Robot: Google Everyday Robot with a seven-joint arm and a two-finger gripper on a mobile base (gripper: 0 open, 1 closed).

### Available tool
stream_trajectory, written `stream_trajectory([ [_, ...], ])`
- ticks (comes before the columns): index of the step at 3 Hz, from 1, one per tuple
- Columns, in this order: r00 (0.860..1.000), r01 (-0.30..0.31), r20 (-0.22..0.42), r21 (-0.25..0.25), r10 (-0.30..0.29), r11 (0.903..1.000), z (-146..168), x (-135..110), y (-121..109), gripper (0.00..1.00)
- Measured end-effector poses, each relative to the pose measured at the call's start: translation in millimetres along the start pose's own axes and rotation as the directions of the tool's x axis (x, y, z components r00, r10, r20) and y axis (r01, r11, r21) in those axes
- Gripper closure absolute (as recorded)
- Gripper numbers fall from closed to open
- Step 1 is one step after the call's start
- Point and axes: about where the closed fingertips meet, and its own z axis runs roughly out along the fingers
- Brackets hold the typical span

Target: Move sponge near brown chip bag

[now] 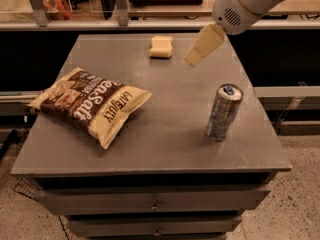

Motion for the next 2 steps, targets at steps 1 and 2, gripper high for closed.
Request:
stream_trajectory([
  [1, 0.99, -0.106, 0.097, 0.032, 0.102, 0.9939, 39, -21, -28, 0.0],
  [2, 0.972, -0.185, 0.155, 0.043, 0.177, 0.9817, 81, -41, -55, 0.0],
])
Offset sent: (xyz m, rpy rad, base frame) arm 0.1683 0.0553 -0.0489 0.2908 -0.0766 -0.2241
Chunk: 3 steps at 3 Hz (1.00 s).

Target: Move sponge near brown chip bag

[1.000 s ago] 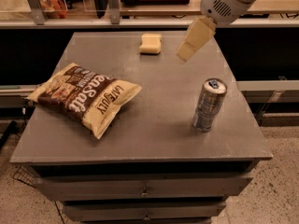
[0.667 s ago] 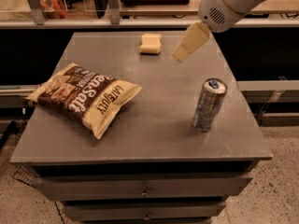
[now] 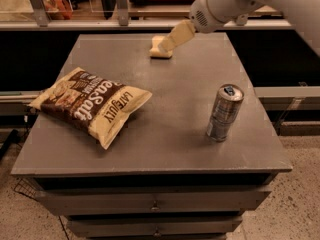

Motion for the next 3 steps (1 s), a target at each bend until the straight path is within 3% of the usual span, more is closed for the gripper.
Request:
stream_trajectory([
  [1, 0.998, -0.065, 0.018, 0.019, 0.064, 0.9977, 45, -13, -18, 0.0],
  [3, 0.99, -0.133, -0.038, 0.048, 0.135, 0.9899, 124, -7, -26, 0.0],
])
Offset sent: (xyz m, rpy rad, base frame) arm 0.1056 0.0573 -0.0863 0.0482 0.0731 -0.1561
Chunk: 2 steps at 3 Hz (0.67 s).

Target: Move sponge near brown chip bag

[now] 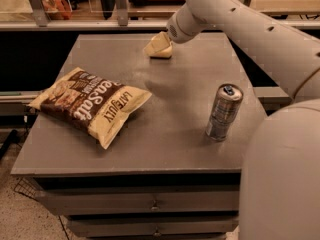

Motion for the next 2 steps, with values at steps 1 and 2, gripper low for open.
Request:
stream_trajectory([
  [1, 0.999, -0.034, -0.042, 0.028, 0.035, 0.999, 32.0, 11.8, -13.6, 0.0],
  [2, 0.997, -0.061, -0.041, 0.038, 0.062, 0.9974, 39.9, 14.5, -23.2, 0.19],
])
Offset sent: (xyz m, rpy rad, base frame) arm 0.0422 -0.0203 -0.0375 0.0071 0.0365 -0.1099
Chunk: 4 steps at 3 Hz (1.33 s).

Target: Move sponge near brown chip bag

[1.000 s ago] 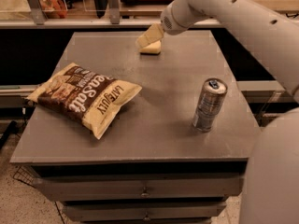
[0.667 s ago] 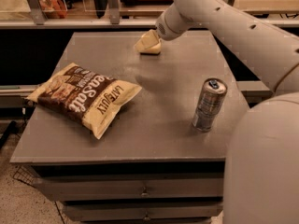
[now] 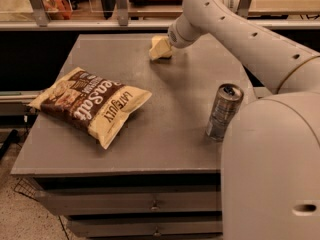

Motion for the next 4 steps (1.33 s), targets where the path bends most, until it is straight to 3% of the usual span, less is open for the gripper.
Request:
stream_trajectory([
  [2, 1.0, -0.017, 0.008, -0.002, 0.017, 0.9999, -8, 4, -9, 0.65],
  [3, 0.999, 0.021, 0.042, -0.047, -0.019, 0.9987, -33, 2, 0, 0.89],
  [4, 0.988, 0.142, 0.085, -0.178, -0.129, 0.9737, -79, 7, 33, 1.0],
])
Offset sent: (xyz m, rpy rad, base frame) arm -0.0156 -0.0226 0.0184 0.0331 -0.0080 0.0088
